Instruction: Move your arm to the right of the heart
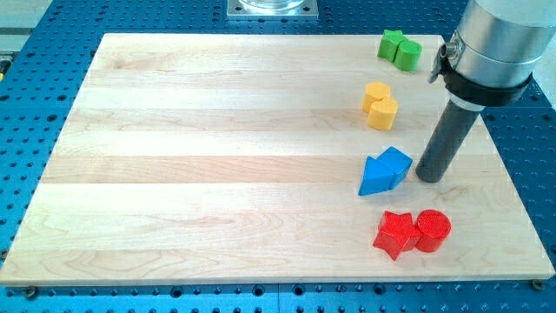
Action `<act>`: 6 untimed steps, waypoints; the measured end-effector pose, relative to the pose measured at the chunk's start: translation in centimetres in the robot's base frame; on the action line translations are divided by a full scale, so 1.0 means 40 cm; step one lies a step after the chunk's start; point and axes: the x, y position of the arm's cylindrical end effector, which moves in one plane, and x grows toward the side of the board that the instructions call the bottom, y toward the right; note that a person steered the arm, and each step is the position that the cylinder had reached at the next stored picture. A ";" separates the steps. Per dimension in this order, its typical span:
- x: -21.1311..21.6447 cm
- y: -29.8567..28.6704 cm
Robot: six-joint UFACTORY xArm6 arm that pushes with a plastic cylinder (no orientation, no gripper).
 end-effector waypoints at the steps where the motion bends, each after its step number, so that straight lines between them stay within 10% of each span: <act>1: 0.000 0.000; 6: -0.073 0.067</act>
